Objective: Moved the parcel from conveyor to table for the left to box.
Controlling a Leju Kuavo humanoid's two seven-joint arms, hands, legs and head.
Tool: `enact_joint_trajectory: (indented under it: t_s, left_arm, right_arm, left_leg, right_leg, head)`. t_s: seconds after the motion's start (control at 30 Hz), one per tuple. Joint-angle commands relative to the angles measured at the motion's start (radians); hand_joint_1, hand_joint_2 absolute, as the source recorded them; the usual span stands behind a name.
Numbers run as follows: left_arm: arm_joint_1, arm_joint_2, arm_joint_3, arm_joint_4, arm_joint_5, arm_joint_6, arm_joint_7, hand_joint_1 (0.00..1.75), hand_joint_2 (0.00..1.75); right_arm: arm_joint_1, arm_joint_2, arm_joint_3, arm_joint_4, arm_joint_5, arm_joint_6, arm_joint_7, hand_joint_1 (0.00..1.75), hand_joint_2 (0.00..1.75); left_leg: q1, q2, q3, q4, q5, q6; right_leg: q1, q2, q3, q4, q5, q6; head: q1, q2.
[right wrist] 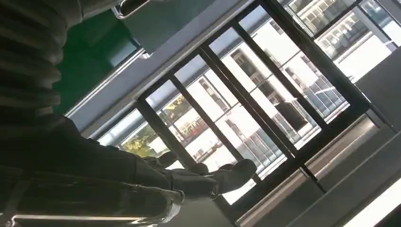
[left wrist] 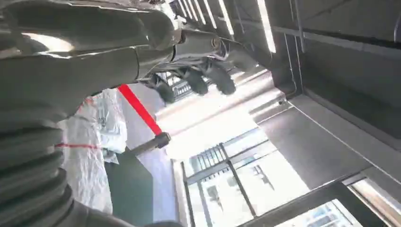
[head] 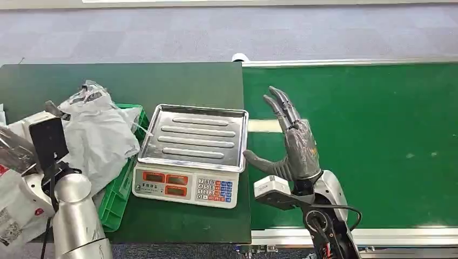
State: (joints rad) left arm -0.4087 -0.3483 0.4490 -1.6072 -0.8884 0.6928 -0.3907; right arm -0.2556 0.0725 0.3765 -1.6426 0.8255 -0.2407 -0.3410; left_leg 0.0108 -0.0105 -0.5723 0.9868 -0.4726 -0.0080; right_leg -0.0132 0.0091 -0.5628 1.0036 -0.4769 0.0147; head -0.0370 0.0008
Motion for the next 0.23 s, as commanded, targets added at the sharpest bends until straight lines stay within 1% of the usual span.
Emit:
enact_joint_trajectory:
  t_s: [0.03, 0.07, 0.1, 0.13, 0.17, 0.2, 0.23]
  left_arm:
    - [0.035, -0.001, -0.127, -0.028, 0.284, 0.005, -0.192, 0.00, 1.75]
    - [0.044, -0.001, -0.141, -0.040, 0.305, 0.005, -0.210, 0.00, 1.75]
    - [0.057, -0.001, -0.185, -0.065, 0.349, 0.005, -0.240, 0.00, 1.75]
    - [0.092, -0.001, -0.280, -0.091, 0.444, 0.005, -0.307, 0.00, 1.75]
    - [0.124, -0.001, -0.396, -0.131, 0.484, 0.005, -0.307, 0.00, 1.75]
    - [0.147, 0.003, -0.477, -0.154, 0.508, 0.005, -0.307, 0.00, 1.75]
    - [0.166, 0.075, -0.614, -0.164, 0.610, -0.012, -0.306, 0.00, 1.75]
  right_arm:
    - [-0.025, -0.011, 0.018, 0.076, 0.001, 0.009, -0.008, 0.00, 1.75]
    - [-0.028, -0.009, 0.016, 0.080, 0.001, 0.009, -0.008, 0.00, 1.75]
    - [-0.033, -0.006, 0.015, 0.086, 0.001, 0.008, -0.009, 0.00, 1.75]
    - [-0.044, -0.002, 0.011, 0.097, 0.001, 0.005, -0.009, 0.00, 1.75]
    - [-0.056, 0.002, 0.008, 0.106, -0.002, 0.006, -0.009, 0.00, 1.75]
    - [-0.068, 0.003, 0.003, 0.113, -0.008, 0.009, -0.007, 0.00, 1.75]
    - [-0.081, 0.003, -0.004, 0.116, -0.023, 0.009, -0.007, 0.00, 1.75]
  left_leg:
    - [0.000, 0.000, 0.001, 0.000, 0.000, 0.000]
    - [0.000, 0.000, 0.001, -0.001, 0.000, 0.001]
    - [0.000, 0.001, 0.001, 0.000, 0.000, 0.000]
    - [0.000, 0.000, 0.000, 0.000, 0.000, 0.000]
    - [0.001, 0.001, 0.000, 0.000, 0.000, 0.001]
    - [0.001, -0.001, -0.001, 0.000, 0.000, 0.001]
    - [0.000, -0.001, -0.001, 0.001, 0.000, 0.001]
  right_leg:
    - [0.000, -0.001, 0.001, -0.001, 0.000, 0.000]
    - [0.001, -0.001, 0.002, -0.002, 0.001, -0.001]
    - [0.001, 0.000, 0.001, -0.001, 0.000, 0.000]
    - [0.000, -0.001, 0.000, -0.001, 0.000, 0.000]
    - [0.001, -0.001, 0.001, -0.001, 0.000, 0.000]
    - [0.001, -0.002, 0.001, -0.001, 0.000, 0.000]
    - [0.001, -0.002, 0.000, -0.001, 0.000, 0.000]
  head:
    - [0.000, 0.000]
    - [0.000, 0.000]
    - [0.000, 0.000]
    - [0.000, 0.000]
    - [0.000, 0.000]
    - [0.000, 0.000]
    - [0.000, 0.000]
